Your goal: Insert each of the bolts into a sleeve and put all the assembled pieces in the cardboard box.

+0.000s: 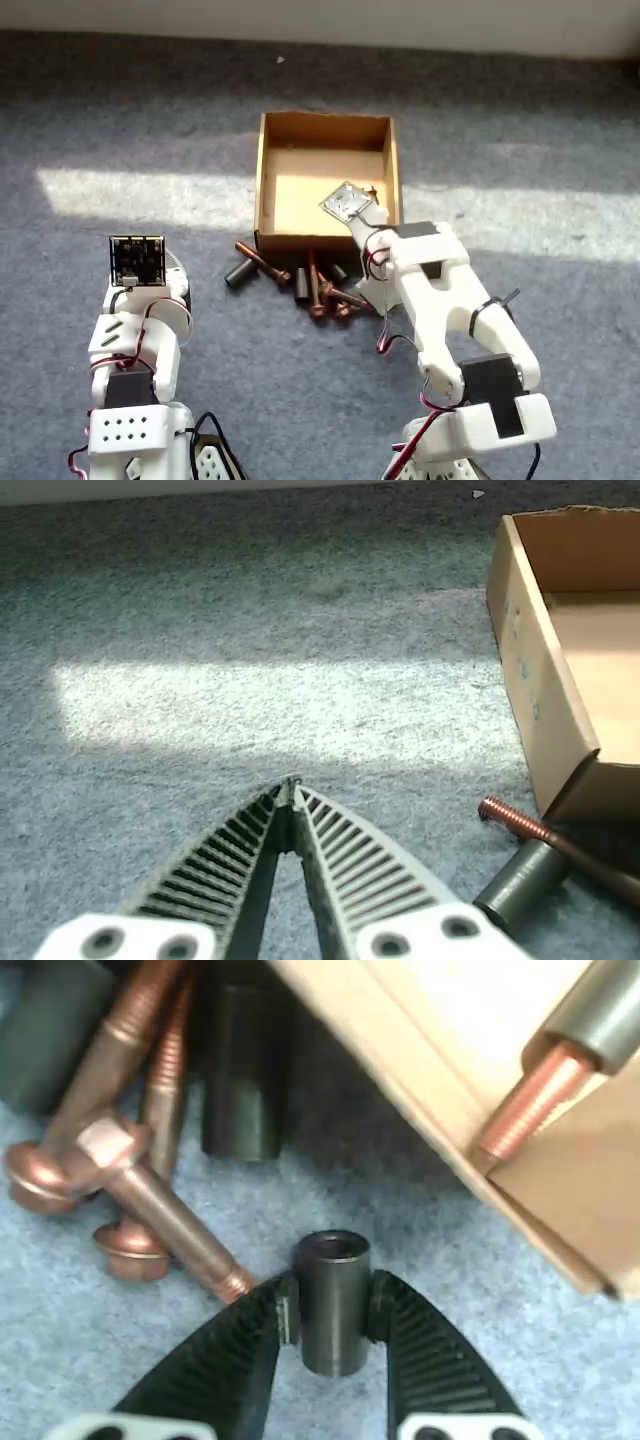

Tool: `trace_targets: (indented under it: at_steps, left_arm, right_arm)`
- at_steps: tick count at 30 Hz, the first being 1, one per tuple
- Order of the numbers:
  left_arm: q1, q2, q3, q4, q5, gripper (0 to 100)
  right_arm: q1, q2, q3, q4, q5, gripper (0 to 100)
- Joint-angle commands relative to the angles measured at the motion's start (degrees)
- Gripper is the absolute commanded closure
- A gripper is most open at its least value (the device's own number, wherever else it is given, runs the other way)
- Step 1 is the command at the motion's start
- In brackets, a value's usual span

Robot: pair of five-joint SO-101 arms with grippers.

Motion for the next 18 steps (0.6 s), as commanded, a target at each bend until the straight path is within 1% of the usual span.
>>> trace_targets:
  at_steps: [1, 7, 18]
  left_arm:
    - [-0.5, -0.3, 1.8, 0.3, -0.9, 99]
    - [-0.5, -0.3, 1.8, 0.3, -0.9, 99]
    - [-0.5, -0.3, 1.8, 0.3, -0.9, 99]
  right_arm:
    - [1.7, 1.8, -2.2, -0.4, 0.7, 88.2]
    - [1.8, 2.8, -2.0, -0.2, 0.5, 88.5]
    - [1.9, 2.7, -2.3, 4.2, 0.4, 88.6]
